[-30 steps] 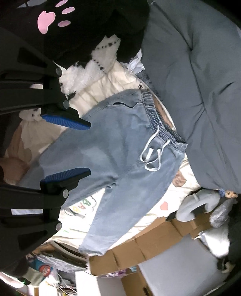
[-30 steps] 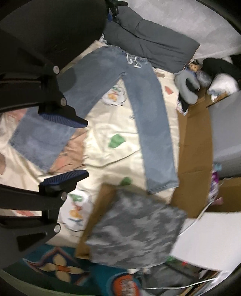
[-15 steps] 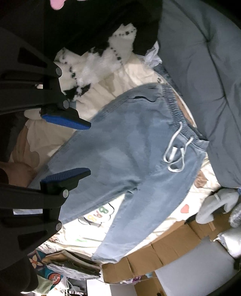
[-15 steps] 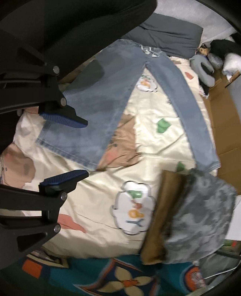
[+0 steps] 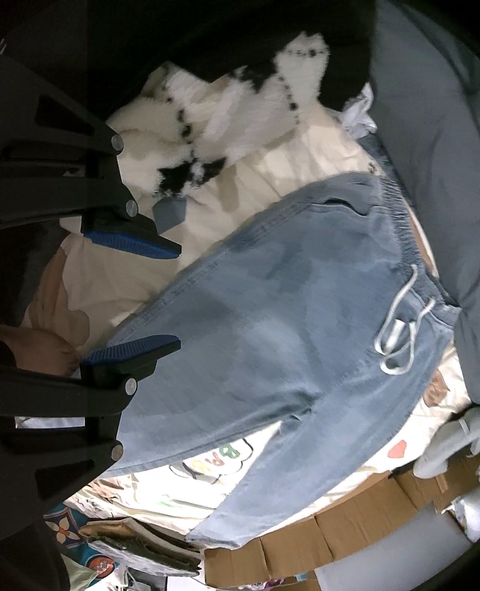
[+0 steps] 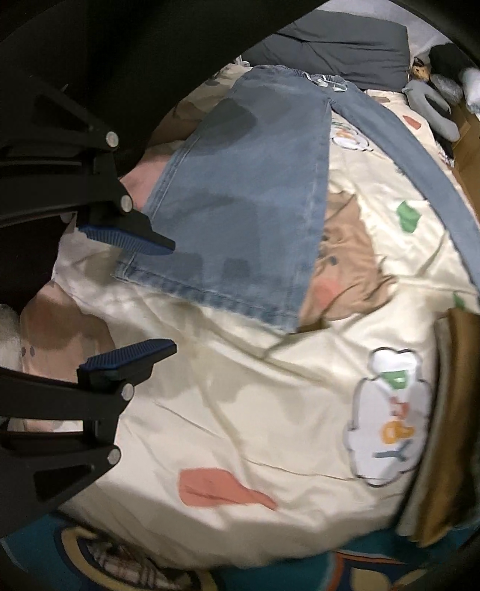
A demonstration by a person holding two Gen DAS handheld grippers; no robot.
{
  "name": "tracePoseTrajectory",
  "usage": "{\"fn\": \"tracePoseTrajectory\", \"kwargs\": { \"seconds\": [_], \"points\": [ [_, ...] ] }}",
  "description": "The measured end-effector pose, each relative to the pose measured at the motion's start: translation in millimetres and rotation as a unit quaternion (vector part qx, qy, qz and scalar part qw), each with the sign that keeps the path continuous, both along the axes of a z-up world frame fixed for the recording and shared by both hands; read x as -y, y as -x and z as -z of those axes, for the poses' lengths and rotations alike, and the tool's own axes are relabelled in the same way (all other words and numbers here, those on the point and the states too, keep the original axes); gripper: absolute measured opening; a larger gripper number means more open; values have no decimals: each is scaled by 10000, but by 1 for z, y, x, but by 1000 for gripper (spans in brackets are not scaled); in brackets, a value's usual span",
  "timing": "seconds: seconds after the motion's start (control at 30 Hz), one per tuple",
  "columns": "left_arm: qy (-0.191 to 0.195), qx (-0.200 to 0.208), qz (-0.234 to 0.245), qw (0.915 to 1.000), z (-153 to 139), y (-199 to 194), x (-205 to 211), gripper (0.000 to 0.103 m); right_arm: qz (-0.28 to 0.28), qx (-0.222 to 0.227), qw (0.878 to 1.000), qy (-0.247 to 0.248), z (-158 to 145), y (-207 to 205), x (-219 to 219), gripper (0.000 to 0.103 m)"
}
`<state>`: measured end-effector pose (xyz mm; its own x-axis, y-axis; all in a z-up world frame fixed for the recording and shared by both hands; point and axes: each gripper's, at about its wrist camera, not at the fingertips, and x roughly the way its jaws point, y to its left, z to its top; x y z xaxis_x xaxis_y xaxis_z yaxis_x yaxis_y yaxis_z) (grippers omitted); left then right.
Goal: Fold clothes
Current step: 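Grasp the folded leg hem with the right gripper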
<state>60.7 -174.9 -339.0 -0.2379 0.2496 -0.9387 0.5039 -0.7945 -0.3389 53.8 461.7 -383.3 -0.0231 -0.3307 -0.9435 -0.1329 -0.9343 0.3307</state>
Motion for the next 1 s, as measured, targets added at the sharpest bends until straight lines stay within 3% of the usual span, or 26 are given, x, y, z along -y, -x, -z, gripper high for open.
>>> {"fn": "tracePoseTrajectory", "kwargs": {
  "seconds": [0.43, 0.63, 1.0],
  "points": [
    [-24, 473, 76, 9988, 39, -12, -3, 43, 231, 521, 9944, 892, 66, -37, 6, 45],
    [93, 554, 260, 9981, 41, -11, -5, 43, 406, 819, 9871, 1311, 100, -46, 18, 44],
    [184, 600, 476, 9969, 42, -3, -11, 43, 754, 998, 9770, 1726, 128, -45, 36, 44]
  ]
}}
